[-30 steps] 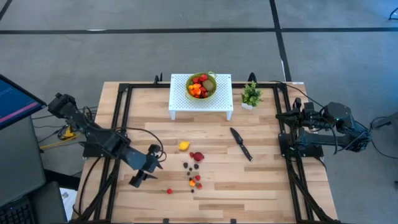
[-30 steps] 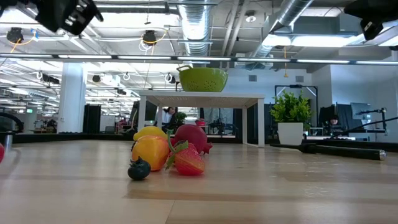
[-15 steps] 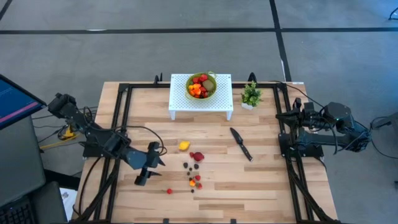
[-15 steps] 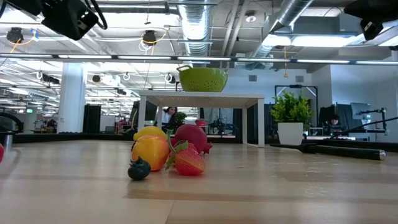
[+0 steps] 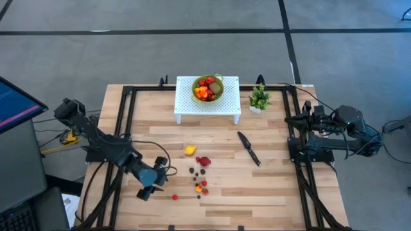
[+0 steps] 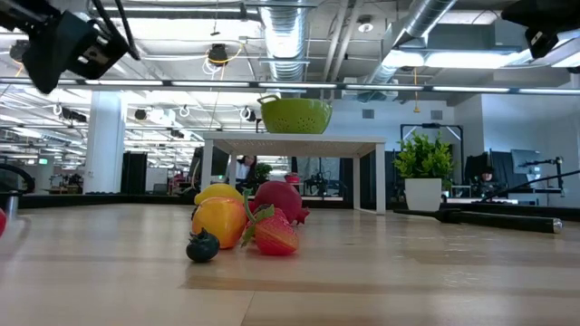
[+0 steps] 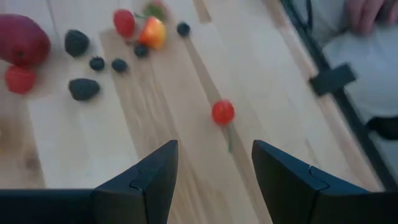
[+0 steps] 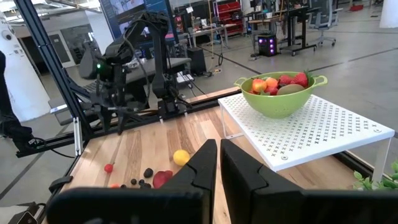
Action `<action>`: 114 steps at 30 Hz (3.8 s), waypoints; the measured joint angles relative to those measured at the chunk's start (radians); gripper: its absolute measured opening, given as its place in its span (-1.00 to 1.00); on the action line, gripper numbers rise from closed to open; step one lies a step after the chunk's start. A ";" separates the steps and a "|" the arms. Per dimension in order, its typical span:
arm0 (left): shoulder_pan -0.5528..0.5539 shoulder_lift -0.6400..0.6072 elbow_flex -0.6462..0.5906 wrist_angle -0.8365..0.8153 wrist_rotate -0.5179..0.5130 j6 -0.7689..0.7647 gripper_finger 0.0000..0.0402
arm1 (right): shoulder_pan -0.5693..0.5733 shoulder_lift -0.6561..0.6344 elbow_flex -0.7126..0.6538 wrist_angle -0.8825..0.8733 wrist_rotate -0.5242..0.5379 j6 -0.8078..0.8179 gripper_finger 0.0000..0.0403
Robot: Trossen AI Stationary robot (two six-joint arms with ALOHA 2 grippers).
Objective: Pick & Place Fruit
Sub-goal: Put the red cherry into the green strainer bowl
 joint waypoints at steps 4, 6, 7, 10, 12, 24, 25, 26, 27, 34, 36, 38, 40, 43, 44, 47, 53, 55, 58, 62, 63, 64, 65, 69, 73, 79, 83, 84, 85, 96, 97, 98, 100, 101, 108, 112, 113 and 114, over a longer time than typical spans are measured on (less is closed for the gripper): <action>0.000 0.040 0.000 0.048 0.000 0.009 -0.01 | 0.000 0.000 0.000 0.000 0.000 0.000 -0.92; 0.001 0.060 0.000 0.083 0.023 0.009 -0.01 | 0.000 0.000 0.000 0.000 0.000 0.000 -0.92; 0.001 0.069 0.000 0.096 0.034 0.009 -0.01 | 0.000 0.000 0.000 0.000 0.000 0.000 -0.92; 0.000 0.089 0.000 0.100 0.074 0.003 -0.01 | 0.000 0.000 0.000 0.000 0.000 0.000 -0.92; -0.003 0.099 0.000 0.099 0.094 -0.018 -0.01 | 0.000 0.000 0.000 0.000 0.000 0.000 -0.92; -0.013 0.150 0.001 0.134 0.124 -0.016 -0.01 | 0.000 0.000 0.000 0.000 0.000 0.000 -0.92; -0.013 0.164 0.000 0.151 0.124 -0.014 -0.01 | 0.000 0.000 0.000 0.000 0.000 0.000 -0.92; -0.013 0.177 0.000 0.174 0.126 -0.003 -0.01 | 0.000 0.000 0.000 0.000 0.000 0.000 -0.92; -0.013 0.187 0.000 0.189 0.127 0.013 -0.01 | 0.000 0.000 0.000 0.000 0.000 0.000 -0.92; 0.011 0.229 0.000 0.279 0.128 0.114 -0.01 | 0.000 0.000 0.000 0.000 0.000 0.000 -0.92; 0.019 0.243 0.000 0.279 0.127 0.124 -0.01 | 0.000 0.000 0.000 0.000 0.000 0.000 -0.92; 0.023 0.259 0.000 0.279 0.118 0.142 -0.01 | 0.000 0.000 0.000 0.000 0.000 0.000 -0.92; 0.023 0.285 0.000 0.279 0.104 0.147 -0.01 | 0.000 0.000 0.000 0.000 0.000 0.000 -0.92; 0.014 0.323 0.000 0.278 0.110 0.142 -0.01 | 0.000 0.000 0.000 0.000 0.000 0.000 -0.92; 0.009 0.332 0.000 0.278 0.113 0.141 -0.01 | 0.000 0.000 0.000 0.000 0.000 0.000 -0.92; 0.002 0.340 0.000 0.284 0.114 0.141 -0.01 | 0.000 0.000 0.000 0.000 0.000 0.000 -0.92; 0.002 0.340 -0.003 0.292 0.098 0.149 -0.01 | 0.000 0.000 0.000 0.000 0.000 0.000 -0.92; 0.002 0.340 -0.016 0.300 0.076 0.164 -0.01 | 0.000 0.000 0.000 0.000 0.000 0.000 -0.92; 0.003 0.340 -0.042 0.325 0.065 0.163 -0.01 | 0.000 0.000 0.000 0.000 0.000 0.000 -0.92; 0.003 0.340 -0.070 0.348 0.038 0.158 -0.01 | 0.000 0.000 0.000 0.000 0.000 0.000 -0.92; 0.004 0.340 -0.074 0.359 0.033 0.158 -0.01 | 0.000 0.000 0.000 0.000 0.000 0.000 -0.92; 0.005 0.340 -0.077 0.369 0.030 0.158 -0.01 | 0.000 0.000 0.000 0.000 0.000 0.000 -0.92; 0.006 0.340 -0.079 0.373 0.028 0.158 -0.01 | 0.000 0.000 0.000 0.000 0.000 0.000 -0.92; 0.006 0.340 -0.100 0.392 0.022 0.156 -0.01 | 0.000 0.000 0.000 0.000 0.000 0.000 -0.92; 0.005 0.340 -0.114 0.447 0.023 0.155 -0.01 | 0.000 0.000 0.000 0.000 0.000 0.000 -0.92; 0.005 0.396 -0.114 0.518 0.074 0.157 -0.01 | 0.000 0.000 0.000 0.000 0.000 0.000 -0.92; 0.008 0.411 -0.114 0.547 0.090 0.159 -0.01 | 0.000 0.000 0.000 0.000 0.000 0.000 -0.92; 0.011 0.411 -0.114 0.547 0.094 0.159 -0.01 | 0.000 0.000 0.000 0.000 0.000 0.000 -0.92; 0.011 0.411 -0.114 0.548 0.101 0.158 -0.01 | 0.000 0.000 0.000 0.000 0.000 0.000 -0.92; 0.010 0.412 -0.114 0.583 0.127 0.145 -0.01 | 0.000 0.000 0.000 0.000 0.000 0.000 -0.92; 0.010 0.412 -0.114 0.591 0.126 0.158 -0.01 | 0.000 0.000 0.000 0.000 0.000 0.000 -0.92; 0.010 0.412 -0.114 0.596 0.126 0.163 -0.01 | 0.000 0.000 0.000 0.000 0.000 0.000 -0.92; 0.010 0.412 -0.114 0.597 0.122 0.168 -0.02 | 0.000 0.000 0.000 0.000 0.000 0.000 -0.92; 0.010 0.412 -0.114 0.598 0.122 0.169 -0.03 | 0.000 0.000 0.000 0.000 0.000 0.000 -0.92; 0.021 0.412 -0.114 0.603 0.115 0.218 -0.22 | 0.000 0.000 0.000 0.000 0.000 0.000 -0.92; 0.024 0.412 -0.123 0.629 0.124 0.219 -0.32 | 0.000 0.000 0.000 0.000 0.000 0.000 -0.92; 0.024 0.412 -0.133 0.646 0.125 0.217 -0.34 | 0.000 0.000 0.000 0.000 0.000 0.000 -0.92; 0.024 0.412 -0.144 0.660 0.127 0.216 -0.36 | 0.000 0.000 0.000 0.000 0.000 0.000 -0.92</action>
